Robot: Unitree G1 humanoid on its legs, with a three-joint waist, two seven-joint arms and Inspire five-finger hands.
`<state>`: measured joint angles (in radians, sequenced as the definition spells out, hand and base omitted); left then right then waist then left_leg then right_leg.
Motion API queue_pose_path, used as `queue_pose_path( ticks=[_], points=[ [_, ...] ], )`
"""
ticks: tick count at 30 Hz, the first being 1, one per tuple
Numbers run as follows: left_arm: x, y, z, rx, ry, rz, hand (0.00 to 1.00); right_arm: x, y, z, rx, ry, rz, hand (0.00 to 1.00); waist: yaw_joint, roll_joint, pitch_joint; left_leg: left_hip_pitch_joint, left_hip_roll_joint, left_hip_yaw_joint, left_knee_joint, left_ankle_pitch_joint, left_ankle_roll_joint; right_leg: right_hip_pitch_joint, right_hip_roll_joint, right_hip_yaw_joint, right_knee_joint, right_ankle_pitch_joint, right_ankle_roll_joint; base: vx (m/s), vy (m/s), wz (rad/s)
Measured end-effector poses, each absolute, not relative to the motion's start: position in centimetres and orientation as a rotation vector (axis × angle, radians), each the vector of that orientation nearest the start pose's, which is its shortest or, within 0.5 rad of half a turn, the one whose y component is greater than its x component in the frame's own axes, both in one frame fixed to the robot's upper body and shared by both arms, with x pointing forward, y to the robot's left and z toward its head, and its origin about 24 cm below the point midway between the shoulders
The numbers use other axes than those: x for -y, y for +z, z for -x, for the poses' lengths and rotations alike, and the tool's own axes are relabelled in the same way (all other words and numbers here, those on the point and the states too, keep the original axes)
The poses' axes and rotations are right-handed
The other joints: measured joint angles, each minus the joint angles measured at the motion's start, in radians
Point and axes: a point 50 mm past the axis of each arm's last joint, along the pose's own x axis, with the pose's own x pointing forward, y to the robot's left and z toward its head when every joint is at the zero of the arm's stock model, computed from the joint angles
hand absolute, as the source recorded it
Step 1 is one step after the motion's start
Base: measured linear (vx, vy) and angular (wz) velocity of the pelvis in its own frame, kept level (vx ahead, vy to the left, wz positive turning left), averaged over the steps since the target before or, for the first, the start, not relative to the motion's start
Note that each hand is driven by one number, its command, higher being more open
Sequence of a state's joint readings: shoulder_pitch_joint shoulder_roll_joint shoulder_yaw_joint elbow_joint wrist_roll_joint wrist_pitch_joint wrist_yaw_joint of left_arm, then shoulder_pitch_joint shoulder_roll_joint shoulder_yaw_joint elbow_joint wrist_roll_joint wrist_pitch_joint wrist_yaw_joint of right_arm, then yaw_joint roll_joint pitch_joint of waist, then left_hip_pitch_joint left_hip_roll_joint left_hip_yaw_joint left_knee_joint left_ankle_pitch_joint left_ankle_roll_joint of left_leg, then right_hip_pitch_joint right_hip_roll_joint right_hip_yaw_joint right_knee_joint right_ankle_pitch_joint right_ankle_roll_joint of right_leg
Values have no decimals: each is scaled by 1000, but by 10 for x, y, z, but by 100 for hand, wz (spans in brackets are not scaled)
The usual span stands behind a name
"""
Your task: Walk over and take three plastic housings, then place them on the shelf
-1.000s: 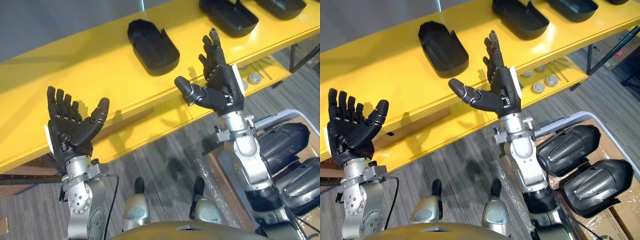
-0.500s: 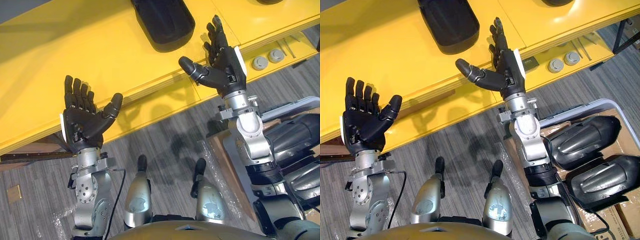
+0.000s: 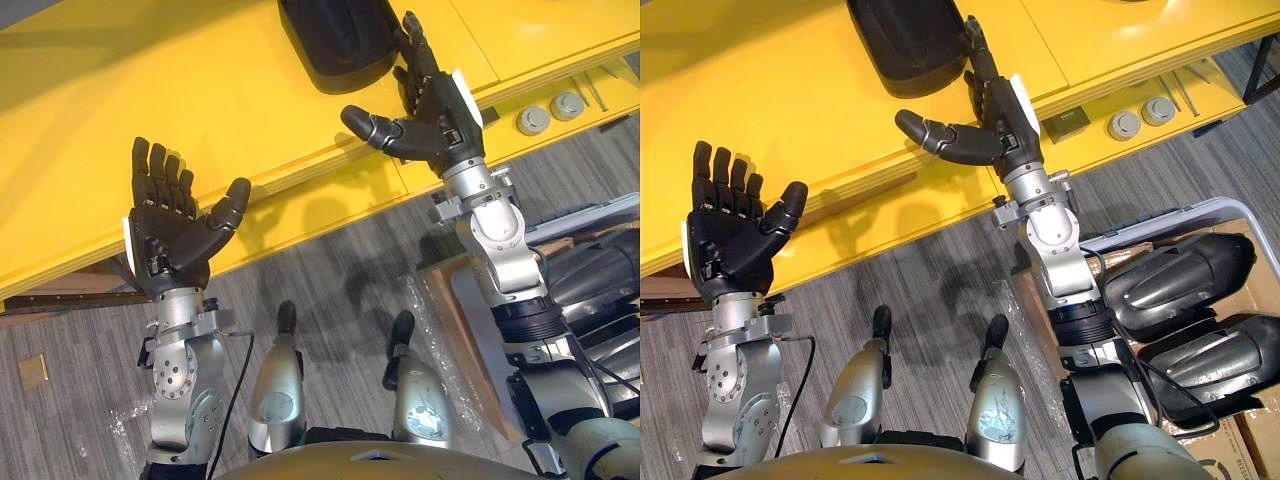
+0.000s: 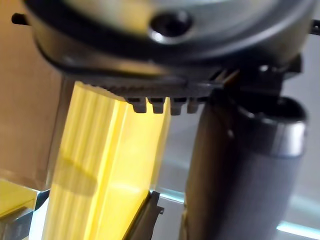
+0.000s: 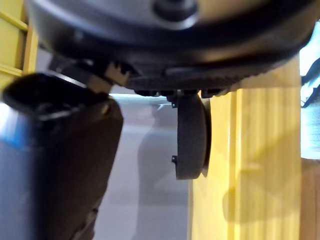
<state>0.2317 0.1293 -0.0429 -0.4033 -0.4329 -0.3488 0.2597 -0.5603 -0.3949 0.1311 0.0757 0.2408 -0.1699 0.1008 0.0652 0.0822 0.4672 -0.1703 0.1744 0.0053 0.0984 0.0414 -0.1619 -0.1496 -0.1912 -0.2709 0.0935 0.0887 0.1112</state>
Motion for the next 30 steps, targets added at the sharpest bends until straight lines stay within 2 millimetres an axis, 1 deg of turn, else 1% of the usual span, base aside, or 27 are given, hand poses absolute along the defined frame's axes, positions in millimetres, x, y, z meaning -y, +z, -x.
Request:
queue_pose_path(
  ticks=[8, 11, 14, 17, 20, 24, 27, 30],
  points=[
    [-188, 110, -195, 465, 252, 381, 100, 147, 204, -324, 588, 310, 201, 100, 4, -1, 0, 0, -1, 0, 0, 1, 1, -5, -2, 0, 11, -6, 0, 0, 0, 0],
    [-188, 111, -195, 467, 252, 380, 100, 145, 207, -319, 598, 306, 196, 100, 3, -2, 2, 0, -1, 1, 0, 1, 0, -5, -2, 1, 11, -6, 0, 0, 0, 0],
    [-188, 111, -195, 470, 255, 379, 100, 144, 207, -310, 611, 303, 192, 100, 5, -3, 3, 0, -1, 2, -2, 1, 0, -6, -2, 2, 11, -6, 0, 0, 0, 0],
    [-189, 113, -193, 477, 269, 384, 100, 146, 207, -296, 640, 286, 191, 100, 3, -11, 8, 1, 0, 5, -3, 1, 0, -8, -2, 5, 11, -6, 0, 0, 0, -1],
    [-190, 117, -191, 492, 282, 387, 100, 145, 214, -281, 704, 286, 158, 100, -6, -24, 18, 3, 0, 12, -4, 1, 0, -10, -2, 9, 12, -6, 0, 0, 0, -4],
    [-190, 118, -191, 494, 289, 388, 100, 141, 220, -271, 746, 306, 148, 100, -11, -24, 18, 3, 0, 21, -6, 1, 1, -21, -2, 19, 16, -6, 0, 0, 0, -6],
    [-190, 118, -191, 496, 295, 390, 100, 140, 217, -261, 754, 320, 142, 100, -14, -24, 18, 4, 0, 26, -9, 1, 1, -25, -2, 26, 17, -6, 0, 4, 2, -4],
    [-191, 118, -190, 495, 314, 396, 100, 138, 206, -254, 724, 353, 120, 100, -17, -25, 18, 5, 1, 29, -10, 1, 1, -27, -1, 29, 18, -6, 0, -11, 3, -2]
  ],
)
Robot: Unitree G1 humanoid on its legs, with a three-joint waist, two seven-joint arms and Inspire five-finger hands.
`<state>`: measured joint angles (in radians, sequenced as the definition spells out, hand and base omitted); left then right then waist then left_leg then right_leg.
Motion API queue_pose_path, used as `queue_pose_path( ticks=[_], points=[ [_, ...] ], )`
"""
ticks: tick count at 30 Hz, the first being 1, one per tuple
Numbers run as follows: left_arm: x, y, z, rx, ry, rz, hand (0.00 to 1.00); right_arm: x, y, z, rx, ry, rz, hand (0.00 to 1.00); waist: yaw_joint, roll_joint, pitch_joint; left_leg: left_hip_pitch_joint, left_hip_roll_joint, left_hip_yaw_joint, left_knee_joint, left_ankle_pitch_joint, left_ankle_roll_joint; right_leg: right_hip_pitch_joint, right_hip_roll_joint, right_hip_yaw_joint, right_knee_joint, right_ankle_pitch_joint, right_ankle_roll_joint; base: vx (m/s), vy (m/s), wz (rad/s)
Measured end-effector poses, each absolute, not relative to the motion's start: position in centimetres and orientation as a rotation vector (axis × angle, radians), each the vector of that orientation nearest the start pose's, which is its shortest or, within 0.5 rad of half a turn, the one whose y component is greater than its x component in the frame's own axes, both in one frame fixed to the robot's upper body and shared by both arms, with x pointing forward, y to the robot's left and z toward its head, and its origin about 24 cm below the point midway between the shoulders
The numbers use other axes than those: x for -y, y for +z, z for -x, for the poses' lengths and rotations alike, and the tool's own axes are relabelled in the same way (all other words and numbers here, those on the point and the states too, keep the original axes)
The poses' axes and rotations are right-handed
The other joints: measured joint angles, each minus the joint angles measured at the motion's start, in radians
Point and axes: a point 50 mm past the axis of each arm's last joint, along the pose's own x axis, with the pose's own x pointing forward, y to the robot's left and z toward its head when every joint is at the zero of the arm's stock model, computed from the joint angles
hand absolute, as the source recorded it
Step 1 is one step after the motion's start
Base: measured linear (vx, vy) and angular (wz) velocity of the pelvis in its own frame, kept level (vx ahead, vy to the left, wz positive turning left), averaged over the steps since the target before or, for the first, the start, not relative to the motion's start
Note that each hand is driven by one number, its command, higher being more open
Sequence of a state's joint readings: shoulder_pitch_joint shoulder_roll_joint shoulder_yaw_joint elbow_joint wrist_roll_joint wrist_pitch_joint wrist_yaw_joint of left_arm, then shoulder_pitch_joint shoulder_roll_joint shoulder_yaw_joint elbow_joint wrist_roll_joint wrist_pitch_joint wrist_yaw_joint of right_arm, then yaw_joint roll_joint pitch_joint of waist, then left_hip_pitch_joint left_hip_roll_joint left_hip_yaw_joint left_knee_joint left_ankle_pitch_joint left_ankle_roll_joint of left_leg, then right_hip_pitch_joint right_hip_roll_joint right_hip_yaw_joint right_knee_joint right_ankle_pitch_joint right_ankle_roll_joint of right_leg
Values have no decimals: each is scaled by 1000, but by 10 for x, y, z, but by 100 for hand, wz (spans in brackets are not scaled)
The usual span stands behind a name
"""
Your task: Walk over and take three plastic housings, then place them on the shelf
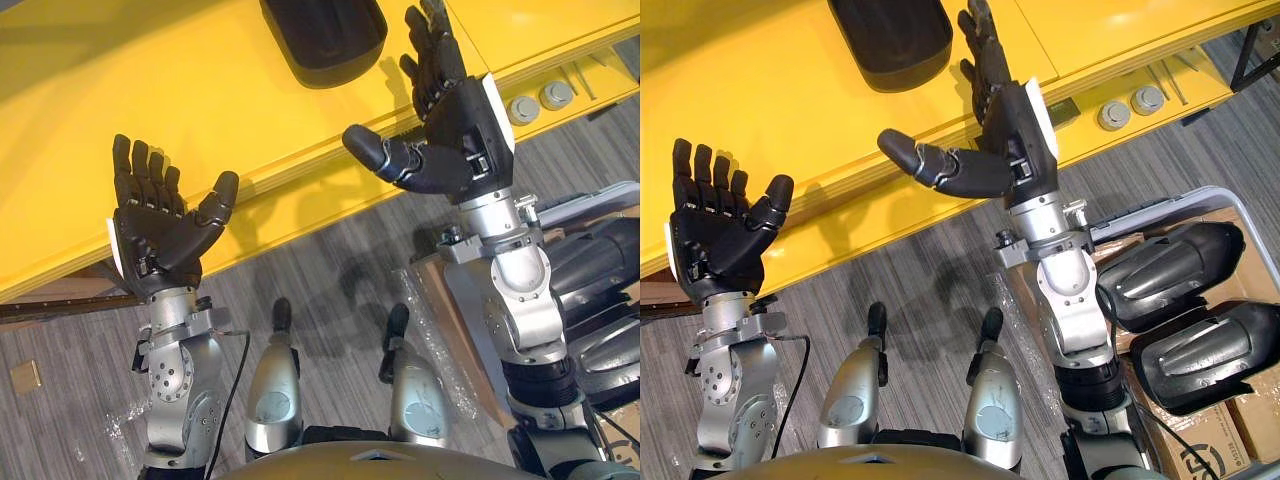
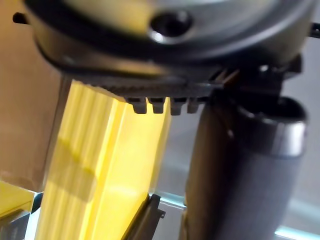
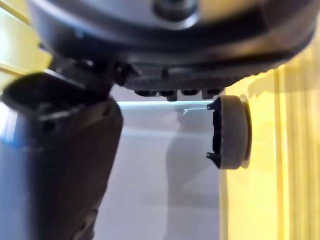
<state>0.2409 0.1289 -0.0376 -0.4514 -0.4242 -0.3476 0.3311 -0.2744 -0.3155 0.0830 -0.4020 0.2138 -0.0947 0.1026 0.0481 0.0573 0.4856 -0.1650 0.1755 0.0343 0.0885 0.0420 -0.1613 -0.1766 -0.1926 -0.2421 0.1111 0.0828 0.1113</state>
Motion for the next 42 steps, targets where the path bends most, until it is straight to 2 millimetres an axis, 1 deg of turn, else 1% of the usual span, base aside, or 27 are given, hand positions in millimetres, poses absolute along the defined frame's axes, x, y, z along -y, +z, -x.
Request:
queue_pose_path(
  ticks=[1, 4, 7, 15, 17, 19, 23, 27, 30, 38, 39, 42],
  points=[
    [-191, 118, -190, 493, 322, 398, 100, 134, 202, -253, 706, 378, 98, 100, 0, -1, 0, 0, 1, 2, 0, 0, 0, -1, 0, 1, 2, 0, 0, 0, 0, 0],
    [-191, 120, -190, 502, 319, 399, 100, 128, 200, -252, 696, 409, 83, 100, 2, -9, 5, 1, 1, 1, 0, 0, 0, -1, 0, 0, 5, 0, 0, -11, 2, 0],
    [-191, 121, -190, 506, 316, 399, 100, 122, 195, -257, 662, 444, 39, 100, 3, -13, 7, 0, 0, -1, 0, 2, 2, -1, -1, -3, 7, -1, -1, 0, 0, 0],
    [-191, 120, -189, 502, 317, 398, 100, 123, 183, -271, 587, 437, 34, 100, 6, -13, 7, 0, 0, -13, -3, 10, 1, 6, -2, -15, 12, -4, 0, -1, 0, 4],
    [-191, 120, -189, 501, 317, 398, 100, 122, 184, -279, 578, 435, 40, 100, 7, -13, 7, 0, -1, -16, -6, 14, 1, 7, -4, -20, 12, -4, 0, -14, 0, 4],
    [-191, 120, -189, 498, 315, 399, 100, 123, 186, -294, 558, 409, 50, 100, 7, -13, 7, 0, -2, -20, -7, 18, 2, 7, -5, -23, 15, -4, -1, -35, -1, 5],
    [-191, 119, -189, 495, 316, 399, 100, 123, 190, -300, 567, 372, 50, 100, 10, -13, 7, 0, -8, -27, -9, 23, 5, 8, -12, -28, 22, -6, 1, -24, 4, 6],
    [-191, 117, -188, 488, 317, 397, 100, 125, 189, -304, 569, 358, 63, 100, 20, -12, 7, 0, -11, -29, -9, 25, 7, 8, -15, -29, 26, -7, 2, -6, 4, 1],
    [-191, 116, -186, 483, 315, 395, 100, 124, 191, -310, 570, 355, 68, 100, 21, -11, 6, 0, -11, -30, -10, 28, 6, 7, -16, -30, 27, -7, 2, 0, 0, 0],
    [-190, 115, -186, 482, 311, 397, 100, 128, 199, -320, 580, 332, 73, 100, 28, -7, 5, 0, -14, -45, -41, 50, 8, 4, -18, -49, 29, -8, 1, -22, -4, 6],
    [-190, 114, -185, 477, 315, 399, 100, 127, 201, -322, 583, 332, 74, 100, 28, -6, 5, 0, -16, -46, -41, 51, 8, 4, -20, -50, 29, -8, 1, -10, 5, 3],
    [-190, 110, -185, 457, 318, 397, 100, 128, 201, -324, 579, 330, 78, 100, 30, 11, 1, -1, -22, -49, -41, 52, 11, 5, -26, -52, 30, -8, 3, -6, 7, 4]
  ],
)
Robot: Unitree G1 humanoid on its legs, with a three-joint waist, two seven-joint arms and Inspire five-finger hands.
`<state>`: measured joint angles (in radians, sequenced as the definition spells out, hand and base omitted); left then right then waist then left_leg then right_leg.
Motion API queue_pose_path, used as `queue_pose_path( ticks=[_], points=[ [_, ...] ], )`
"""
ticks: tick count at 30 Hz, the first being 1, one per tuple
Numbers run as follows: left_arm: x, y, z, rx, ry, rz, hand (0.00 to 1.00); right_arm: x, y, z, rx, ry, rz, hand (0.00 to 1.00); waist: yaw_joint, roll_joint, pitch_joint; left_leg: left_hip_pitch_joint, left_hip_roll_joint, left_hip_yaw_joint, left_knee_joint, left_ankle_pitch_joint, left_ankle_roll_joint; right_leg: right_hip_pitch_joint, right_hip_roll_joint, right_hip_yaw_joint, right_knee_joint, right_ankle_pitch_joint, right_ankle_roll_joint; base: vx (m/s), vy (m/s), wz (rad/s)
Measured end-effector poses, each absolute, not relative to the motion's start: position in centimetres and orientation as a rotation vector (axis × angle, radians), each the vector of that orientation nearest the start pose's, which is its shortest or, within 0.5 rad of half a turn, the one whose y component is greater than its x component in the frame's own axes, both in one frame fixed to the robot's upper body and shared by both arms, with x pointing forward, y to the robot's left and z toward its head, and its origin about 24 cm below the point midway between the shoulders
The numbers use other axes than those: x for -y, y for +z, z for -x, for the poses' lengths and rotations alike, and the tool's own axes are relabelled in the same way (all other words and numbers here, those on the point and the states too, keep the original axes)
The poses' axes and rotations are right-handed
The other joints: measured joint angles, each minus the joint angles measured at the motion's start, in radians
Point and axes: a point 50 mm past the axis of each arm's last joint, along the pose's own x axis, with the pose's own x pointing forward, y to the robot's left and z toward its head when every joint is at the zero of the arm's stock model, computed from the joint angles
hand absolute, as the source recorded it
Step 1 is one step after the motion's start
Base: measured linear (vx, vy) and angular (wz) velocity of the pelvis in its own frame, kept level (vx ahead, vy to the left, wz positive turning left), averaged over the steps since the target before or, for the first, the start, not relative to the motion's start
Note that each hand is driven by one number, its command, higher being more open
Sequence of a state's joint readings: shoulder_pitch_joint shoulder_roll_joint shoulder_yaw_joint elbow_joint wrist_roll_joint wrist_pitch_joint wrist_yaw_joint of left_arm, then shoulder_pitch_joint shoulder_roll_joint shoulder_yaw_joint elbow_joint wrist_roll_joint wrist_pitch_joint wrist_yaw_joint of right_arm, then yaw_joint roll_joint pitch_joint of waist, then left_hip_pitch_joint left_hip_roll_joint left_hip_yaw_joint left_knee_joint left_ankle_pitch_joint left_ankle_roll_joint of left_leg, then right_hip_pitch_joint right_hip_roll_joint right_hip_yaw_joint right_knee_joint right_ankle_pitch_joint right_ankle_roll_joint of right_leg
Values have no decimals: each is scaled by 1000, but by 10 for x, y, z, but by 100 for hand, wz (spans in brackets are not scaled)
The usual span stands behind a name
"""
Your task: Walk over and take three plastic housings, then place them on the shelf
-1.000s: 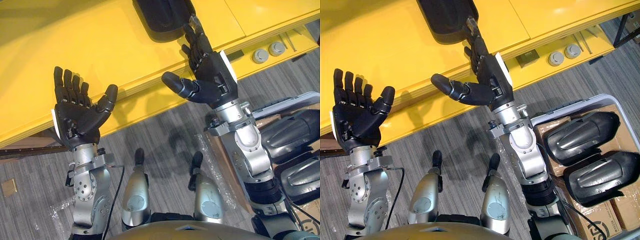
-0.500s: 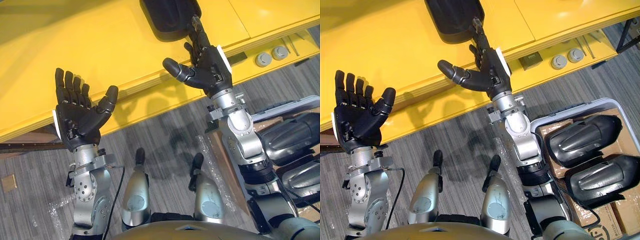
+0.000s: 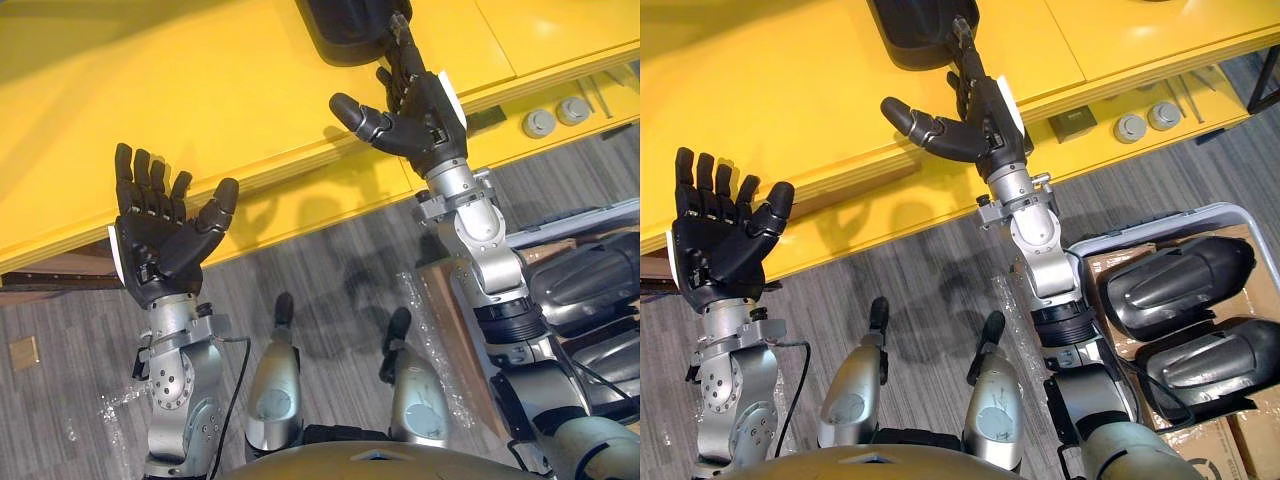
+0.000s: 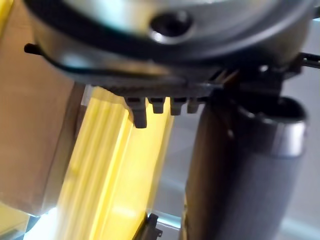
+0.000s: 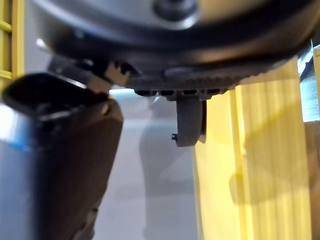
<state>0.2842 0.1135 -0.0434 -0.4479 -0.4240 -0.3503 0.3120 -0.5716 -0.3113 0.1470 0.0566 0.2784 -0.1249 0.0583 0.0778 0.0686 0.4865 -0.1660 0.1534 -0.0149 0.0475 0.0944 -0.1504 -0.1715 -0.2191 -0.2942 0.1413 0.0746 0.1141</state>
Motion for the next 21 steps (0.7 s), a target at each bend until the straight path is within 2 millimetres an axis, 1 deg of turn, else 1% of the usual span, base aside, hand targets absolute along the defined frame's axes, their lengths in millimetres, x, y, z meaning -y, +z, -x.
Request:
queue_pose_path(
  ticks=[2, 11, 13, 14, 16, 18, 19, 20, 21],
  points=[
    [-191, 108, -185, 449, 320, 398, 100, 128, 202, -326, 577, 328, 79, 100, -1, 5, -3, 0, -5, 0, 0, 1, 2, 0, -5, 0, 1, 0, 2, -4, 7, 2],
    [-190, 108, -185, 451, 303, 394, 100, 128, 203, -327, 584, 297, 106, 100, 0, 6, -3, 3, -5, 0, 0, 1, 2, 5, -4, -1, -4, 2, 3, 0, 0, 0],
    [-189, 108, -185, 452, 297, 396, 100, 129, 200, -325, 581, 284, 106, 100, 1, 5, -3, 18, -4, 2, -5, 1, 1, 20, -3, -1, -12, 4, 6, 0, 0, 0],
    [-188, 108, -185, 452, 296, 400, 100, 130, 197, -319, 581, 279, 99, 100, 3, 6, -3, 30, -4, 4, -11, 1, 1, 33, -2, -1, -23, 6, 9, 22, -3, -5],
    [-188, 107, -185, 450, 301, 405, 100, 132, 183, -299, 575, 274, 71, 100, 4, 3, -16, 54, -4, 14, -28, -3, 1, 55, 0, 2, -44, 9, 13, 46, 0, -9],
    [-189, 104, -182, 435, 305, 399, 100, 133, 165, -279, 542, 263, 32, 100, 2, -7, -59, 60, -2, 34, -39, -8, 0, 55, 6, 19, -69, 17, 17, 98, 4, -27],
    [-189, 102, -179, 422, 304, 394, 100, 137, 148, -266, 490, 240, 3, 100, 0, -19, -89, 86, 0, 61, -43, -21, -1, 70, 11, 42, -90, 26, 22, 115, 5, -45],
    [-188, 101, -179, 418, 296, 391, 100, 140, 140, -260, 460, 226, -5, 100, 0, -27, -108, 98, 1, 74, -45, -28, -2, 74, 13, 54, -97, 27, 23, 98, 10, -54],
    [-186, 100, -178, 414, 279, 389, 100, 145, 128, -251, 415, 205, -20, 100, -3, -37, -139, 112, 2, 97, -46, -39, -1, 80, 15, 71, -107, 28, 24, 128, 24, -62]
  ],
)
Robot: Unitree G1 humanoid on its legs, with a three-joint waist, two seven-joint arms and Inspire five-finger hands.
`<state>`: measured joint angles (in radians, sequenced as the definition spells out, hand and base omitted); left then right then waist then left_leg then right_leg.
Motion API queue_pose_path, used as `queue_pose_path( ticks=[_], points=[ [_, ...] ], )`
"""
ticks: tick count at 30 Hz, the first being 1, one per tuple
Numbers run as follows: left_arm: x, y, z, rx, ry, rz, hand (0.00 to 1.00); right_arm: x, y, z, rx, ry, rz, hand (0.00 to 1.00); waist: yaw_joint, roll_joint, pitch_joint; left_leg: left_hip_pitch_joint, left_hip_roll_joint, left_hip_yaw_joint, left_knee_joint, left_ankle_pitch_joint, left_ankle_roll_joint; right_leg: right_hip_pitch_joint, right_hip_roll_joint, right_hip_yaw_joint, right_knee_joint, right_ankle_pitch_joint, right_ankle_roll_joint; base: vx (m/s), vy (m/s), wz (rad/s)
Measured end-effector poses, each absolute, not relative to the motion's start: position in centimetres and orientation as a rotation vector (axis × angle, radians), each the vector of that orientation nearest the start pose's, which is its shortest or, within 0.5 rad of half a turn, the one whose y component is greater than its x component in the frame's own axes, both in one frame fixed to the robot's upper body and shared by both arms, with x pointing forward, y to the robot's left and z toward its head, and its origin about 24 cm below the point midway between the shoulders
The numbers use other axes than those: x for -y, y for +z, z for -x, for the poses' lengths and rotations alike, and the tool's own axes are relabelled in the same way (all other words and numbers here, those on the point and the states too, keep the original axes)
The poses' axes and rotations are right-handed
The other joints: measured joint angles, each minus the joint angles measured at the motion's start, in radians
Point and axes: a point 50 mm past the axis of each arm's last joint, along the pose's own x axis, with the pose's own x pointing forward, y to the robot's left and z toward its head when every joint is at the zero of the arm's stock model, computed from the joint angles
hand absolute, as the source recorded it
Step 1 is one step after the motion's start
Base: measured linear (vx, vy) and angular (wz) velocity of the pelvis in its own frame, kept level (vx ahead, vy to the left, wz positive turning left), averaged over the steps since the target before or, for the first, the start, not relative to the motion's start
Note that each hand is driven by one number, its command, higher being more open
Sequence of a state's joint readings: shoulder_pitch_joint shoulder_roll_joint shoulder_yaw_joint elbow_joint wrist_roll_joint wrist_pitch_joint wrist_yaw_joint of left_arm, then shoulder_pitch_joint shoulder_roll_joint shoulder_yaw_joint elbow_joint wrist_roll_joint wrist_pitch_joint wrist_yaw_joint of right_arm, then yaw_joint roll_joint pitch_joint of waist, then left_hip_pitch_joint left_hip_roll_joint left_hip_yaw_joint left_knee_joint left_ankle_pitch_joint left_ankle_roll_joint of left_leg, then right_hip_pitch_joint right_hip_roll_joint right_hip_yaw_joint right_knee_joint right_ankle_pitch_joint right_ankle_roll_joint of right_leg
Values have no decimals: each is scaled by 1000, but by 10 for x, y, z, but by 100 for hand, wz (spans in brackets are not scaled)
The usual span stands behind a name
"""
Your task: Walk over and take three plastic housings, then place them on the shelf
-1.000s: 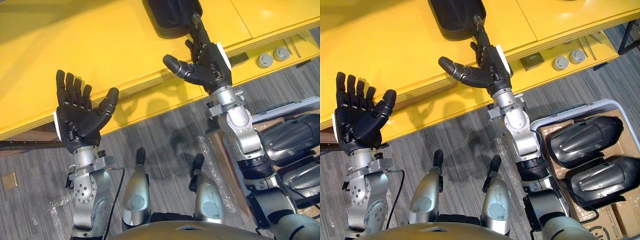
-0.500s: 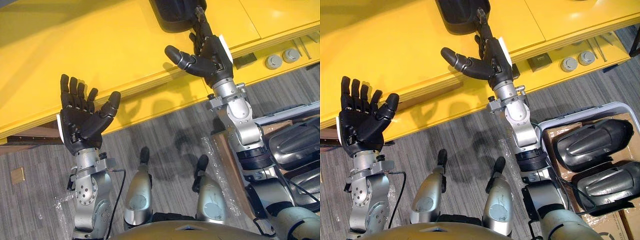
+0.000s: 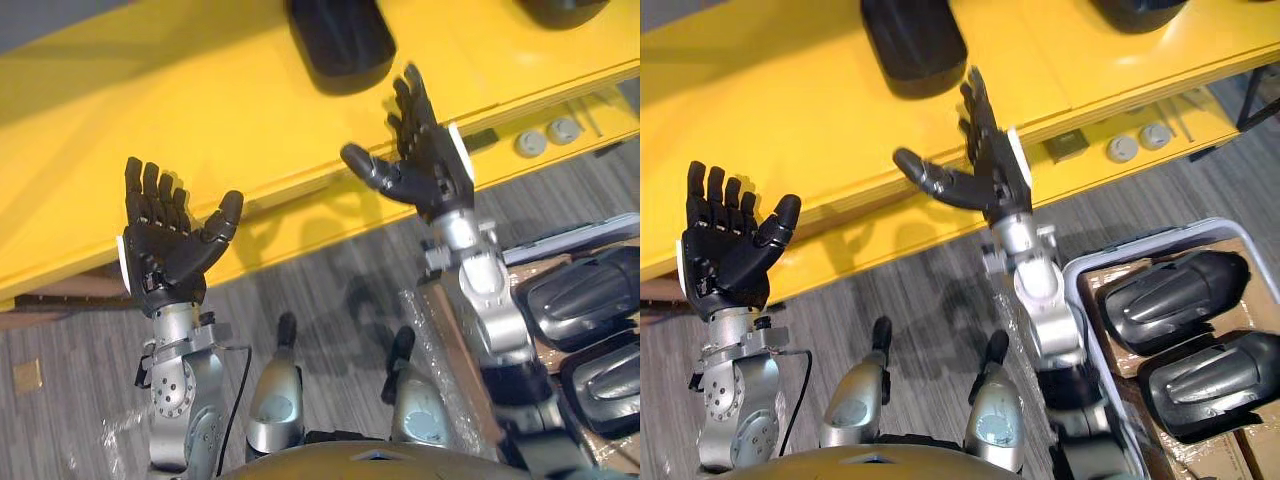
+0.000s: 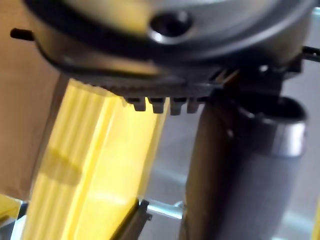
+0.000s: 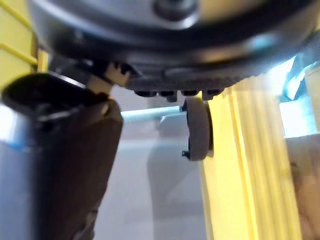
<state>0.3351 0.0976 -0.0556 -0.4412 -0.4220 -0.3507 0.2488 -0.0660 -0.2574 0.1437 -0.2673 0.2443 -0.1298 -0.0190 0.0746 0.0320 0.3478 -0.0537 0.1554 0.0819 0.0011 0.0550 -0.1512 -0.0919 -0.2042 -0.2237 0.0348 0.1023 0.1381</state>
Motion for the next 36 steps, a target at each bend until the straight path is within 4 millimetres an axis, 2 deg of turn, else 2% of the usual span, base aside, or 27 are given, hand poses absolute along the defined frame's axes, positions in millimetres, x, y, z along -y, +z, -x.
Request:
queue_pose_path(
  ticks=[2, 4, 7, 10, 13, 16, 19, 23, 26, 27, 28, 29, 30, 31, 32, 33, 34, 35, 36],
  points=[
    [-181, 99, -176, 408, 224, 386, 100, 153, 107, -231, 335, 144, -76, 100, -20, -29, -66, 51, 8, 78, 6, -37, -4, 12, 14, 71, -29, 10, 5, 139, 34, -91],
    [-175, 99, -176, 400, 188, 393, 100, 157, 100, -215, 306, 96, -155, 100, -38, -43, -106, 88, 20, 149, 30, -78, -10, 18, 31, 138, -50, 21, 5, 105, 29, -109],
    [-166, 99, -178, 397, 128, 405, 100, 168, 97, -198, 298, 20, -184, 100, -95, -50, -134, 148, 38, 244, 73, -134, -18, 40, 55, 227, -71, 32, 4, 77, 31, -108],
    [-147, 99, -184, 390, 19, 433, 100, 199, 84, -178, 237, -172, -146, 100, -160, -37, -168, 212, 50, 368, 106, -188, -25, 40, 83, 341, -88, 50, 9, 51, 48, -109],
    [-140, 101, -189, 397, -13, 445, 100, 219, 76, -162, 186, -292, -76, 100, -193, -23, -174, 249, 49, 448, 124, -218, -26, 31, 98, 420, -93, 62, 15, -19, 47, -93],
    [-136, 103, -195, 400, -17, 449, 100, 238, 68, -138, 137, -443, -49, 100, -259, -9, -184, 273, 46, 528, 141, -251, -21, 12, 113, 492, -111, 84, 20, -71, 35, -72],
    [-131, 107, -199, 404, -11, 465, 100, 241, 60, -123, 108, -531, -109, 100, -288, -8, -186, 272, 49, 584, 166, -270, -23, -25, 129, 541, -111, 91, 8, -120, -4, -64],
    [-131, 106, -203, 366, 56, 469, 100, 235, 58, -124, 112, -497, -140, 100, -298, 1, -189, 288, 60, 632, 184, -279, -23, -47, 153, 558, -111, 108, -11, -66, -56, -56],
    [-134, 103, -204, 342, 92, 468, 100, 229, 60, -129, 130, -455, -156, 100, -293, 11, -205, 289, 76, 609, 204, -294, -3, -46, 175, 563, -111, 112, -16, -23, -89, -23],
    [-134, 103, -204, 337, 93, 466, 100, 226, 61, -133, 139, -437, -165, 100, -285, 15, -207, 281, 75, 558, 218, -311, 29, -46, 183, 572, -111, 113, -19, -33, -84, -31],
    [-134, 102, -203, 332, 96, 457, 100, 222, 60, -137, 140, -414, -180, 100, -267, 15, -210, 261, 69, 464, 254, -338, 93, -46, 192, 589, -111, 111, -28, -42, -79, -40],
    [-135, 101, -202, 332, 103, 440, 100, 220, 58, -141, 139, -395, -193, 100, -259, 13, -212, 250, 63, 408, 275, -350, 132, -46, 193, 590, -111, 110, -36, -59, -56, -47],
    [-136, 101, -201, 331, 109, 430, 100, 217, 56, -146, 137, -367, -212, 100, -243, 17, -214, 231, 52, 312, 307, -379, 186, -47, 195, 591, -111, 103, -51, -108, 20, -67],
    [-138, 102, -200, 338, 111, 429, 100, 212, 52, -155, 128, -324, -217, 100, -210, 26, -219, 207, -1, 135, 313, -441, 194, -63, 205, 608, -105, 101, -54, -139, 63, -71],
    [-139, 103, -199, 342, 112, 427, 100, 211, 49, -158, 119, -310, -215, 100, -199, 37, -226, 202, -9, 98, 312, -464, 191, -72, 211, 614, -104, 101, -54, -166, 137, -76],
    [-141, 103, -196, 346, 111, 424, 100, 206, 44, -164, 97, -282, -219, 100, -186, 48, -234, 200, -22, 86, 309, -469, 150, -82, 209, 613, -104, 101, -53, -119, 136, -40],
    [-142, 104, -194, 350, 101, 425, 100, 202, 41, -166, 83, -270, -228, 100, -183, 46, -231, 200, -34, 93, 309, -461, 138, -83, 196, 612, -103, 99, -56, -99, 144, -30],
    [-140, 105, -193, 356, 78, 425, 100, 196, 40, -167, 73, -257, -241, 100, -167, 48, -230, 197, -43, 107, 307, -453, 126, -97, 187, 604, -85, 85, -74, -51, 92, -17],
    [-138, 106, -193, 359, 62, 430, 100, 192, 39, -168, 69, -249, -250, 100, -158, 51, -228, 196, -38, 112, 308, -452, 124, -118, 189, 594, -48, 81, -79, -33, 56, -10]
  ],
)
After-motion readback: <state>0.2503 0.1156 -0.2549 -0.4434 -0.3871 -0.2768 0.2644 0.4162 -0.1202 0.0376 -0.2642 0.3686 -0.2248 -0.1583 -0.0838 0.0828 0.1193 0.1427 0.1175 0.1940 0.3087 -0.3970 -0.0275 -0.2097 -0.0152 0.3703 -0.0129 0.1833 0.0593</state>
